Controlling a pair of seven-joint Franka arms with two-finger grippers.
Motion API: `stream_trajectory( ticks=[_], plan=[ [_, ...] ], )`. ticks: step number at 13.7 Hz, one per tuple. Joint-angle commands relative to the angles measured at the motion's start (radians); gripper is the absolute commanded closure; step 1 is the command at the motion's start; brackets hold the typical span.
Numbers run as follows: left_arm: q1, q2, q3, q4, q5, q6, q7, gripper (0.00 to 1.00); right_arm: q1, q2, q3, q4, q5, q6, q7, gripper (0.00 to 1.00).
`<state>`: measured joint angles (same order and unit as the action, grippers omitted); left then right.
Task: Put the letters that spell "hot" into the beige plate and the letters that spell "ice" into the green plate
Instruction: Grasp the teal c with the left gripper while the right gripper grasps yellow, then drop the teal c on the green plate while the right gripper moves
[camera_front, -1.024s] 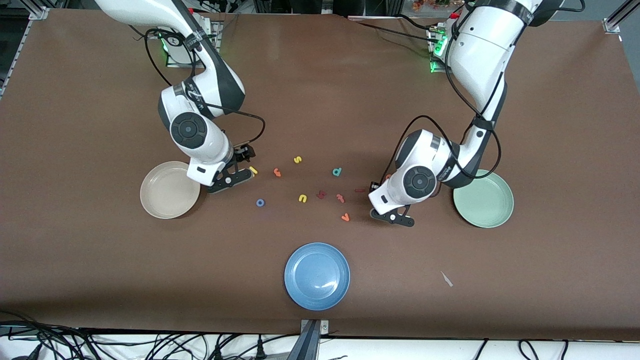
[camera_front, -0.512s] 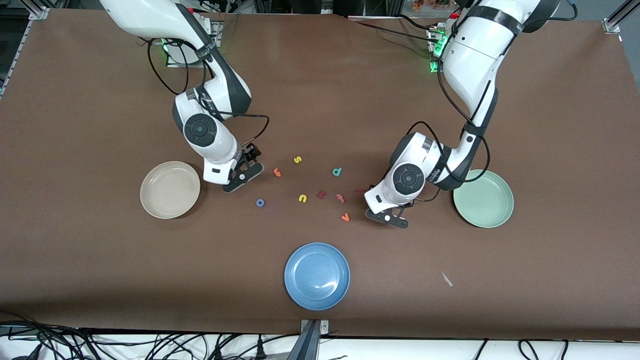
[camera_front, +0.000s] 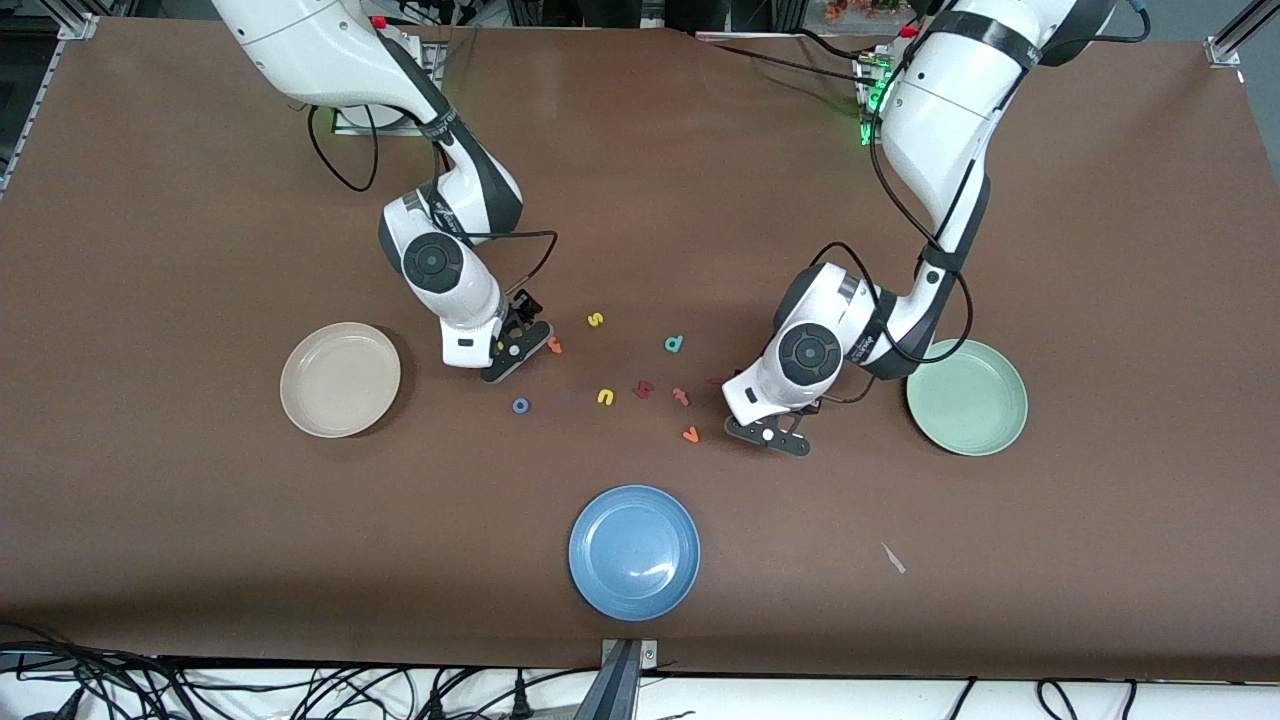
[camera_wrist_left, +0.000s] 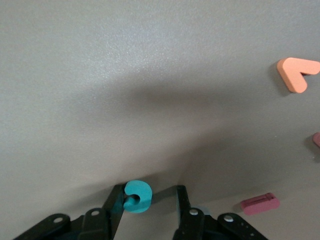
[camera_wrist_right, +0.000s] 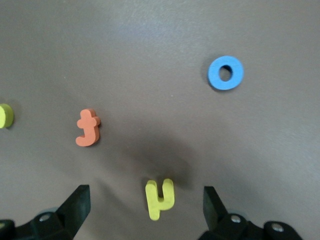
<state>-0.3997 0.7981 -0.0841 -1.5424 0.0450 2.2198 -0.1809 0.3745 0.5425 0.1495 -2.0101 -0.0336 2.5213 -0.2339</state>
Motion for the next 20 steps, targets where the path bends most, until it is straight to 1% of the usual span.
stream_trajectory(
  ticks=[1,2,3,4,5,7,9,11,13,14,15,17,19,20],
  plan=[
    [-0.005,-0.003,0.001,-0.002,0.036,0.001,-0.012,0.78,-0.002,-0.003,0.002,-0.018,-0.016,0.036,-0.053,0.00],
    [-0.004,-0.005,0.001,-0.002,0.036,0.001,-0.012,0.89,-0.003,-0.003,0.001,-0.018,-0.016,0.036,-0.070,0.01],
    [-0.001,-0.008,0.001,-0.001,0.038,0.000,-0.011,0.97,-0.005,-0.003,-0.001,-0.018,-0.016,0.036,-0.087,0.01],
    [0.002,-0.010,0.003,0.002,0.038,-0.009,-0.011,0.99,-0.006,-0.003,-0.002,-0.018,-0.016,0.036,-0.102,0.02],
    [0.005,-0.019,0.003,0.007,0.036,-0.021,-0.011,0.99,-0.008,-0.001,-0.002,-0.018,-0.016,0.036,-0.117,0.05],
    [0.034,-0.062,0.003,0.010,0.036,-0.051,0.001,0.99,-0.009,-0.001,-0.004,-0.018,-0.016,0.034,-0.130,0.06],
    [0.065,-0.097,0.004,0.012,0.036,-0.104,0.061,0.99,-0.012,0.002,-0.004,-0.018,-0.016,0.033,-0.139,0.11],
    [0.125,-0.126,0.004,0.005,0.036,-0.190,0.167,0.99,-0.012,0.004,-0.004,-0.019,-0.016,0.030,-0.140,0.13],
    [0.169,-0.143,0.009,0.007,0.038,-0.303,0.187,0.99,-0.012,0.005,-0.005,-0.019,-0.016,0.028,-0.159,0.19],
    [0.197,-0.152,0.018,0.002,0.039,-0.334,0.189,0.99,-0.014,0.008,-0.007,-0.019,-0.016,0.027,-0.162,0.24],
    [0.220,-0.154,0.018,-0.004,0.055,-0.348,0.193,0.99,-0.016,0.011,-0.007,-0.019,-0.016,0.025,-0.179,0.27],
    [0.242,-0.148,0.017,-0.008,0.131,-0.359,0.198,0.97,-0.017,0.011,-0.014,-0.019,-0.016,0.024,-0.199,0.34],
    [0.255,-0.140,0.017,-0.022,0.187,-0.353,0.198,0.97,-0.019,0.010,-0.019,-0.019,-0.016,0.022,-0.209,0.37],
    [0.280,-0.140,0.017,-0.024,0.199,-0.353,0.199,0.97,-0.019,0.010,-0.019,-0.018,-0.016,0.014,-0.209,0.40]
  ],
)
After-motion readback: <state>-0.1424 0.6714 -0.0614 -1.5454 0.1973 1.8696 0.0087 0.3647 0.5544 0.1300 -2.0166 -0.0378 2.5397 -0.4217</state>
